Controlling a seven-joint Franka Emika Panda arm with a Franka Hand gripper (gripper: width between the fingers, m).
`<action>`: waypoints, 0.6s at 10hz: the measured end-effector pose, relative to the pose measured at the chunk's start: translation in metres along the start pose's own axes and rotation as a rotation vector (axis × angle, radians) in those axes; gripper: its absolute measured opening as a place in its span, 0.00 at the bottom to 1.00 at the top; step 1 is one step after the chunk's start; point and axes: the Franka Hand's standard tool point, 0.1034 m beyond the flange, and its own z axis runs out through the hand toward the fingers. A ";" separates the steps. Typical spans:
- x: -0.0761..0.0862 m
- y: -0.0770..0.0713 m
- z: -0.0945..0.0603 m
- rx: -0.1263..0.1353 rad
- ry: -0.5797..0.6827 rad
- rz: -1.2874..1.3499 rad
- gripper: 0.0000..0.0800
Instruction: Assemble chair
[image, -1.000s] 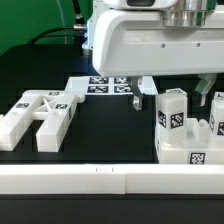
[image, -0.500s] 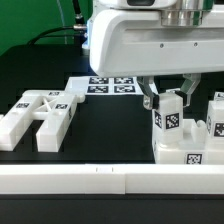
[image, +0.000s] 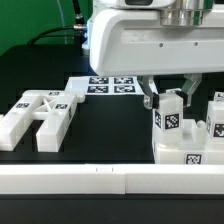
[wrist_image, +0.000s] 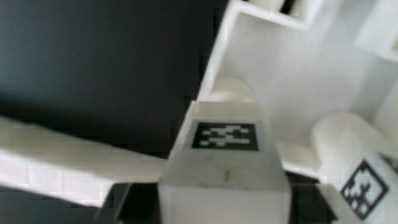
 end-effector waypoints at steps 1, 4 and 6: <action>0.000 -0.002 0.000 0.001 0.003 0.091 0.37; -0.001 -0.003 0.001 0.019 0.000 0.362 0.37; -0.001 -0.006 0.001 0.030 -0.007 0.570 0.37</action>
Offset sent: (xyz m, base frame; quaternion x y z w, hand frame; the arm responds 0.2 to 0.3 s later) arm -0.0078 0.0002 -0.0057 0.0175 -0.0072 0.2588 0.9657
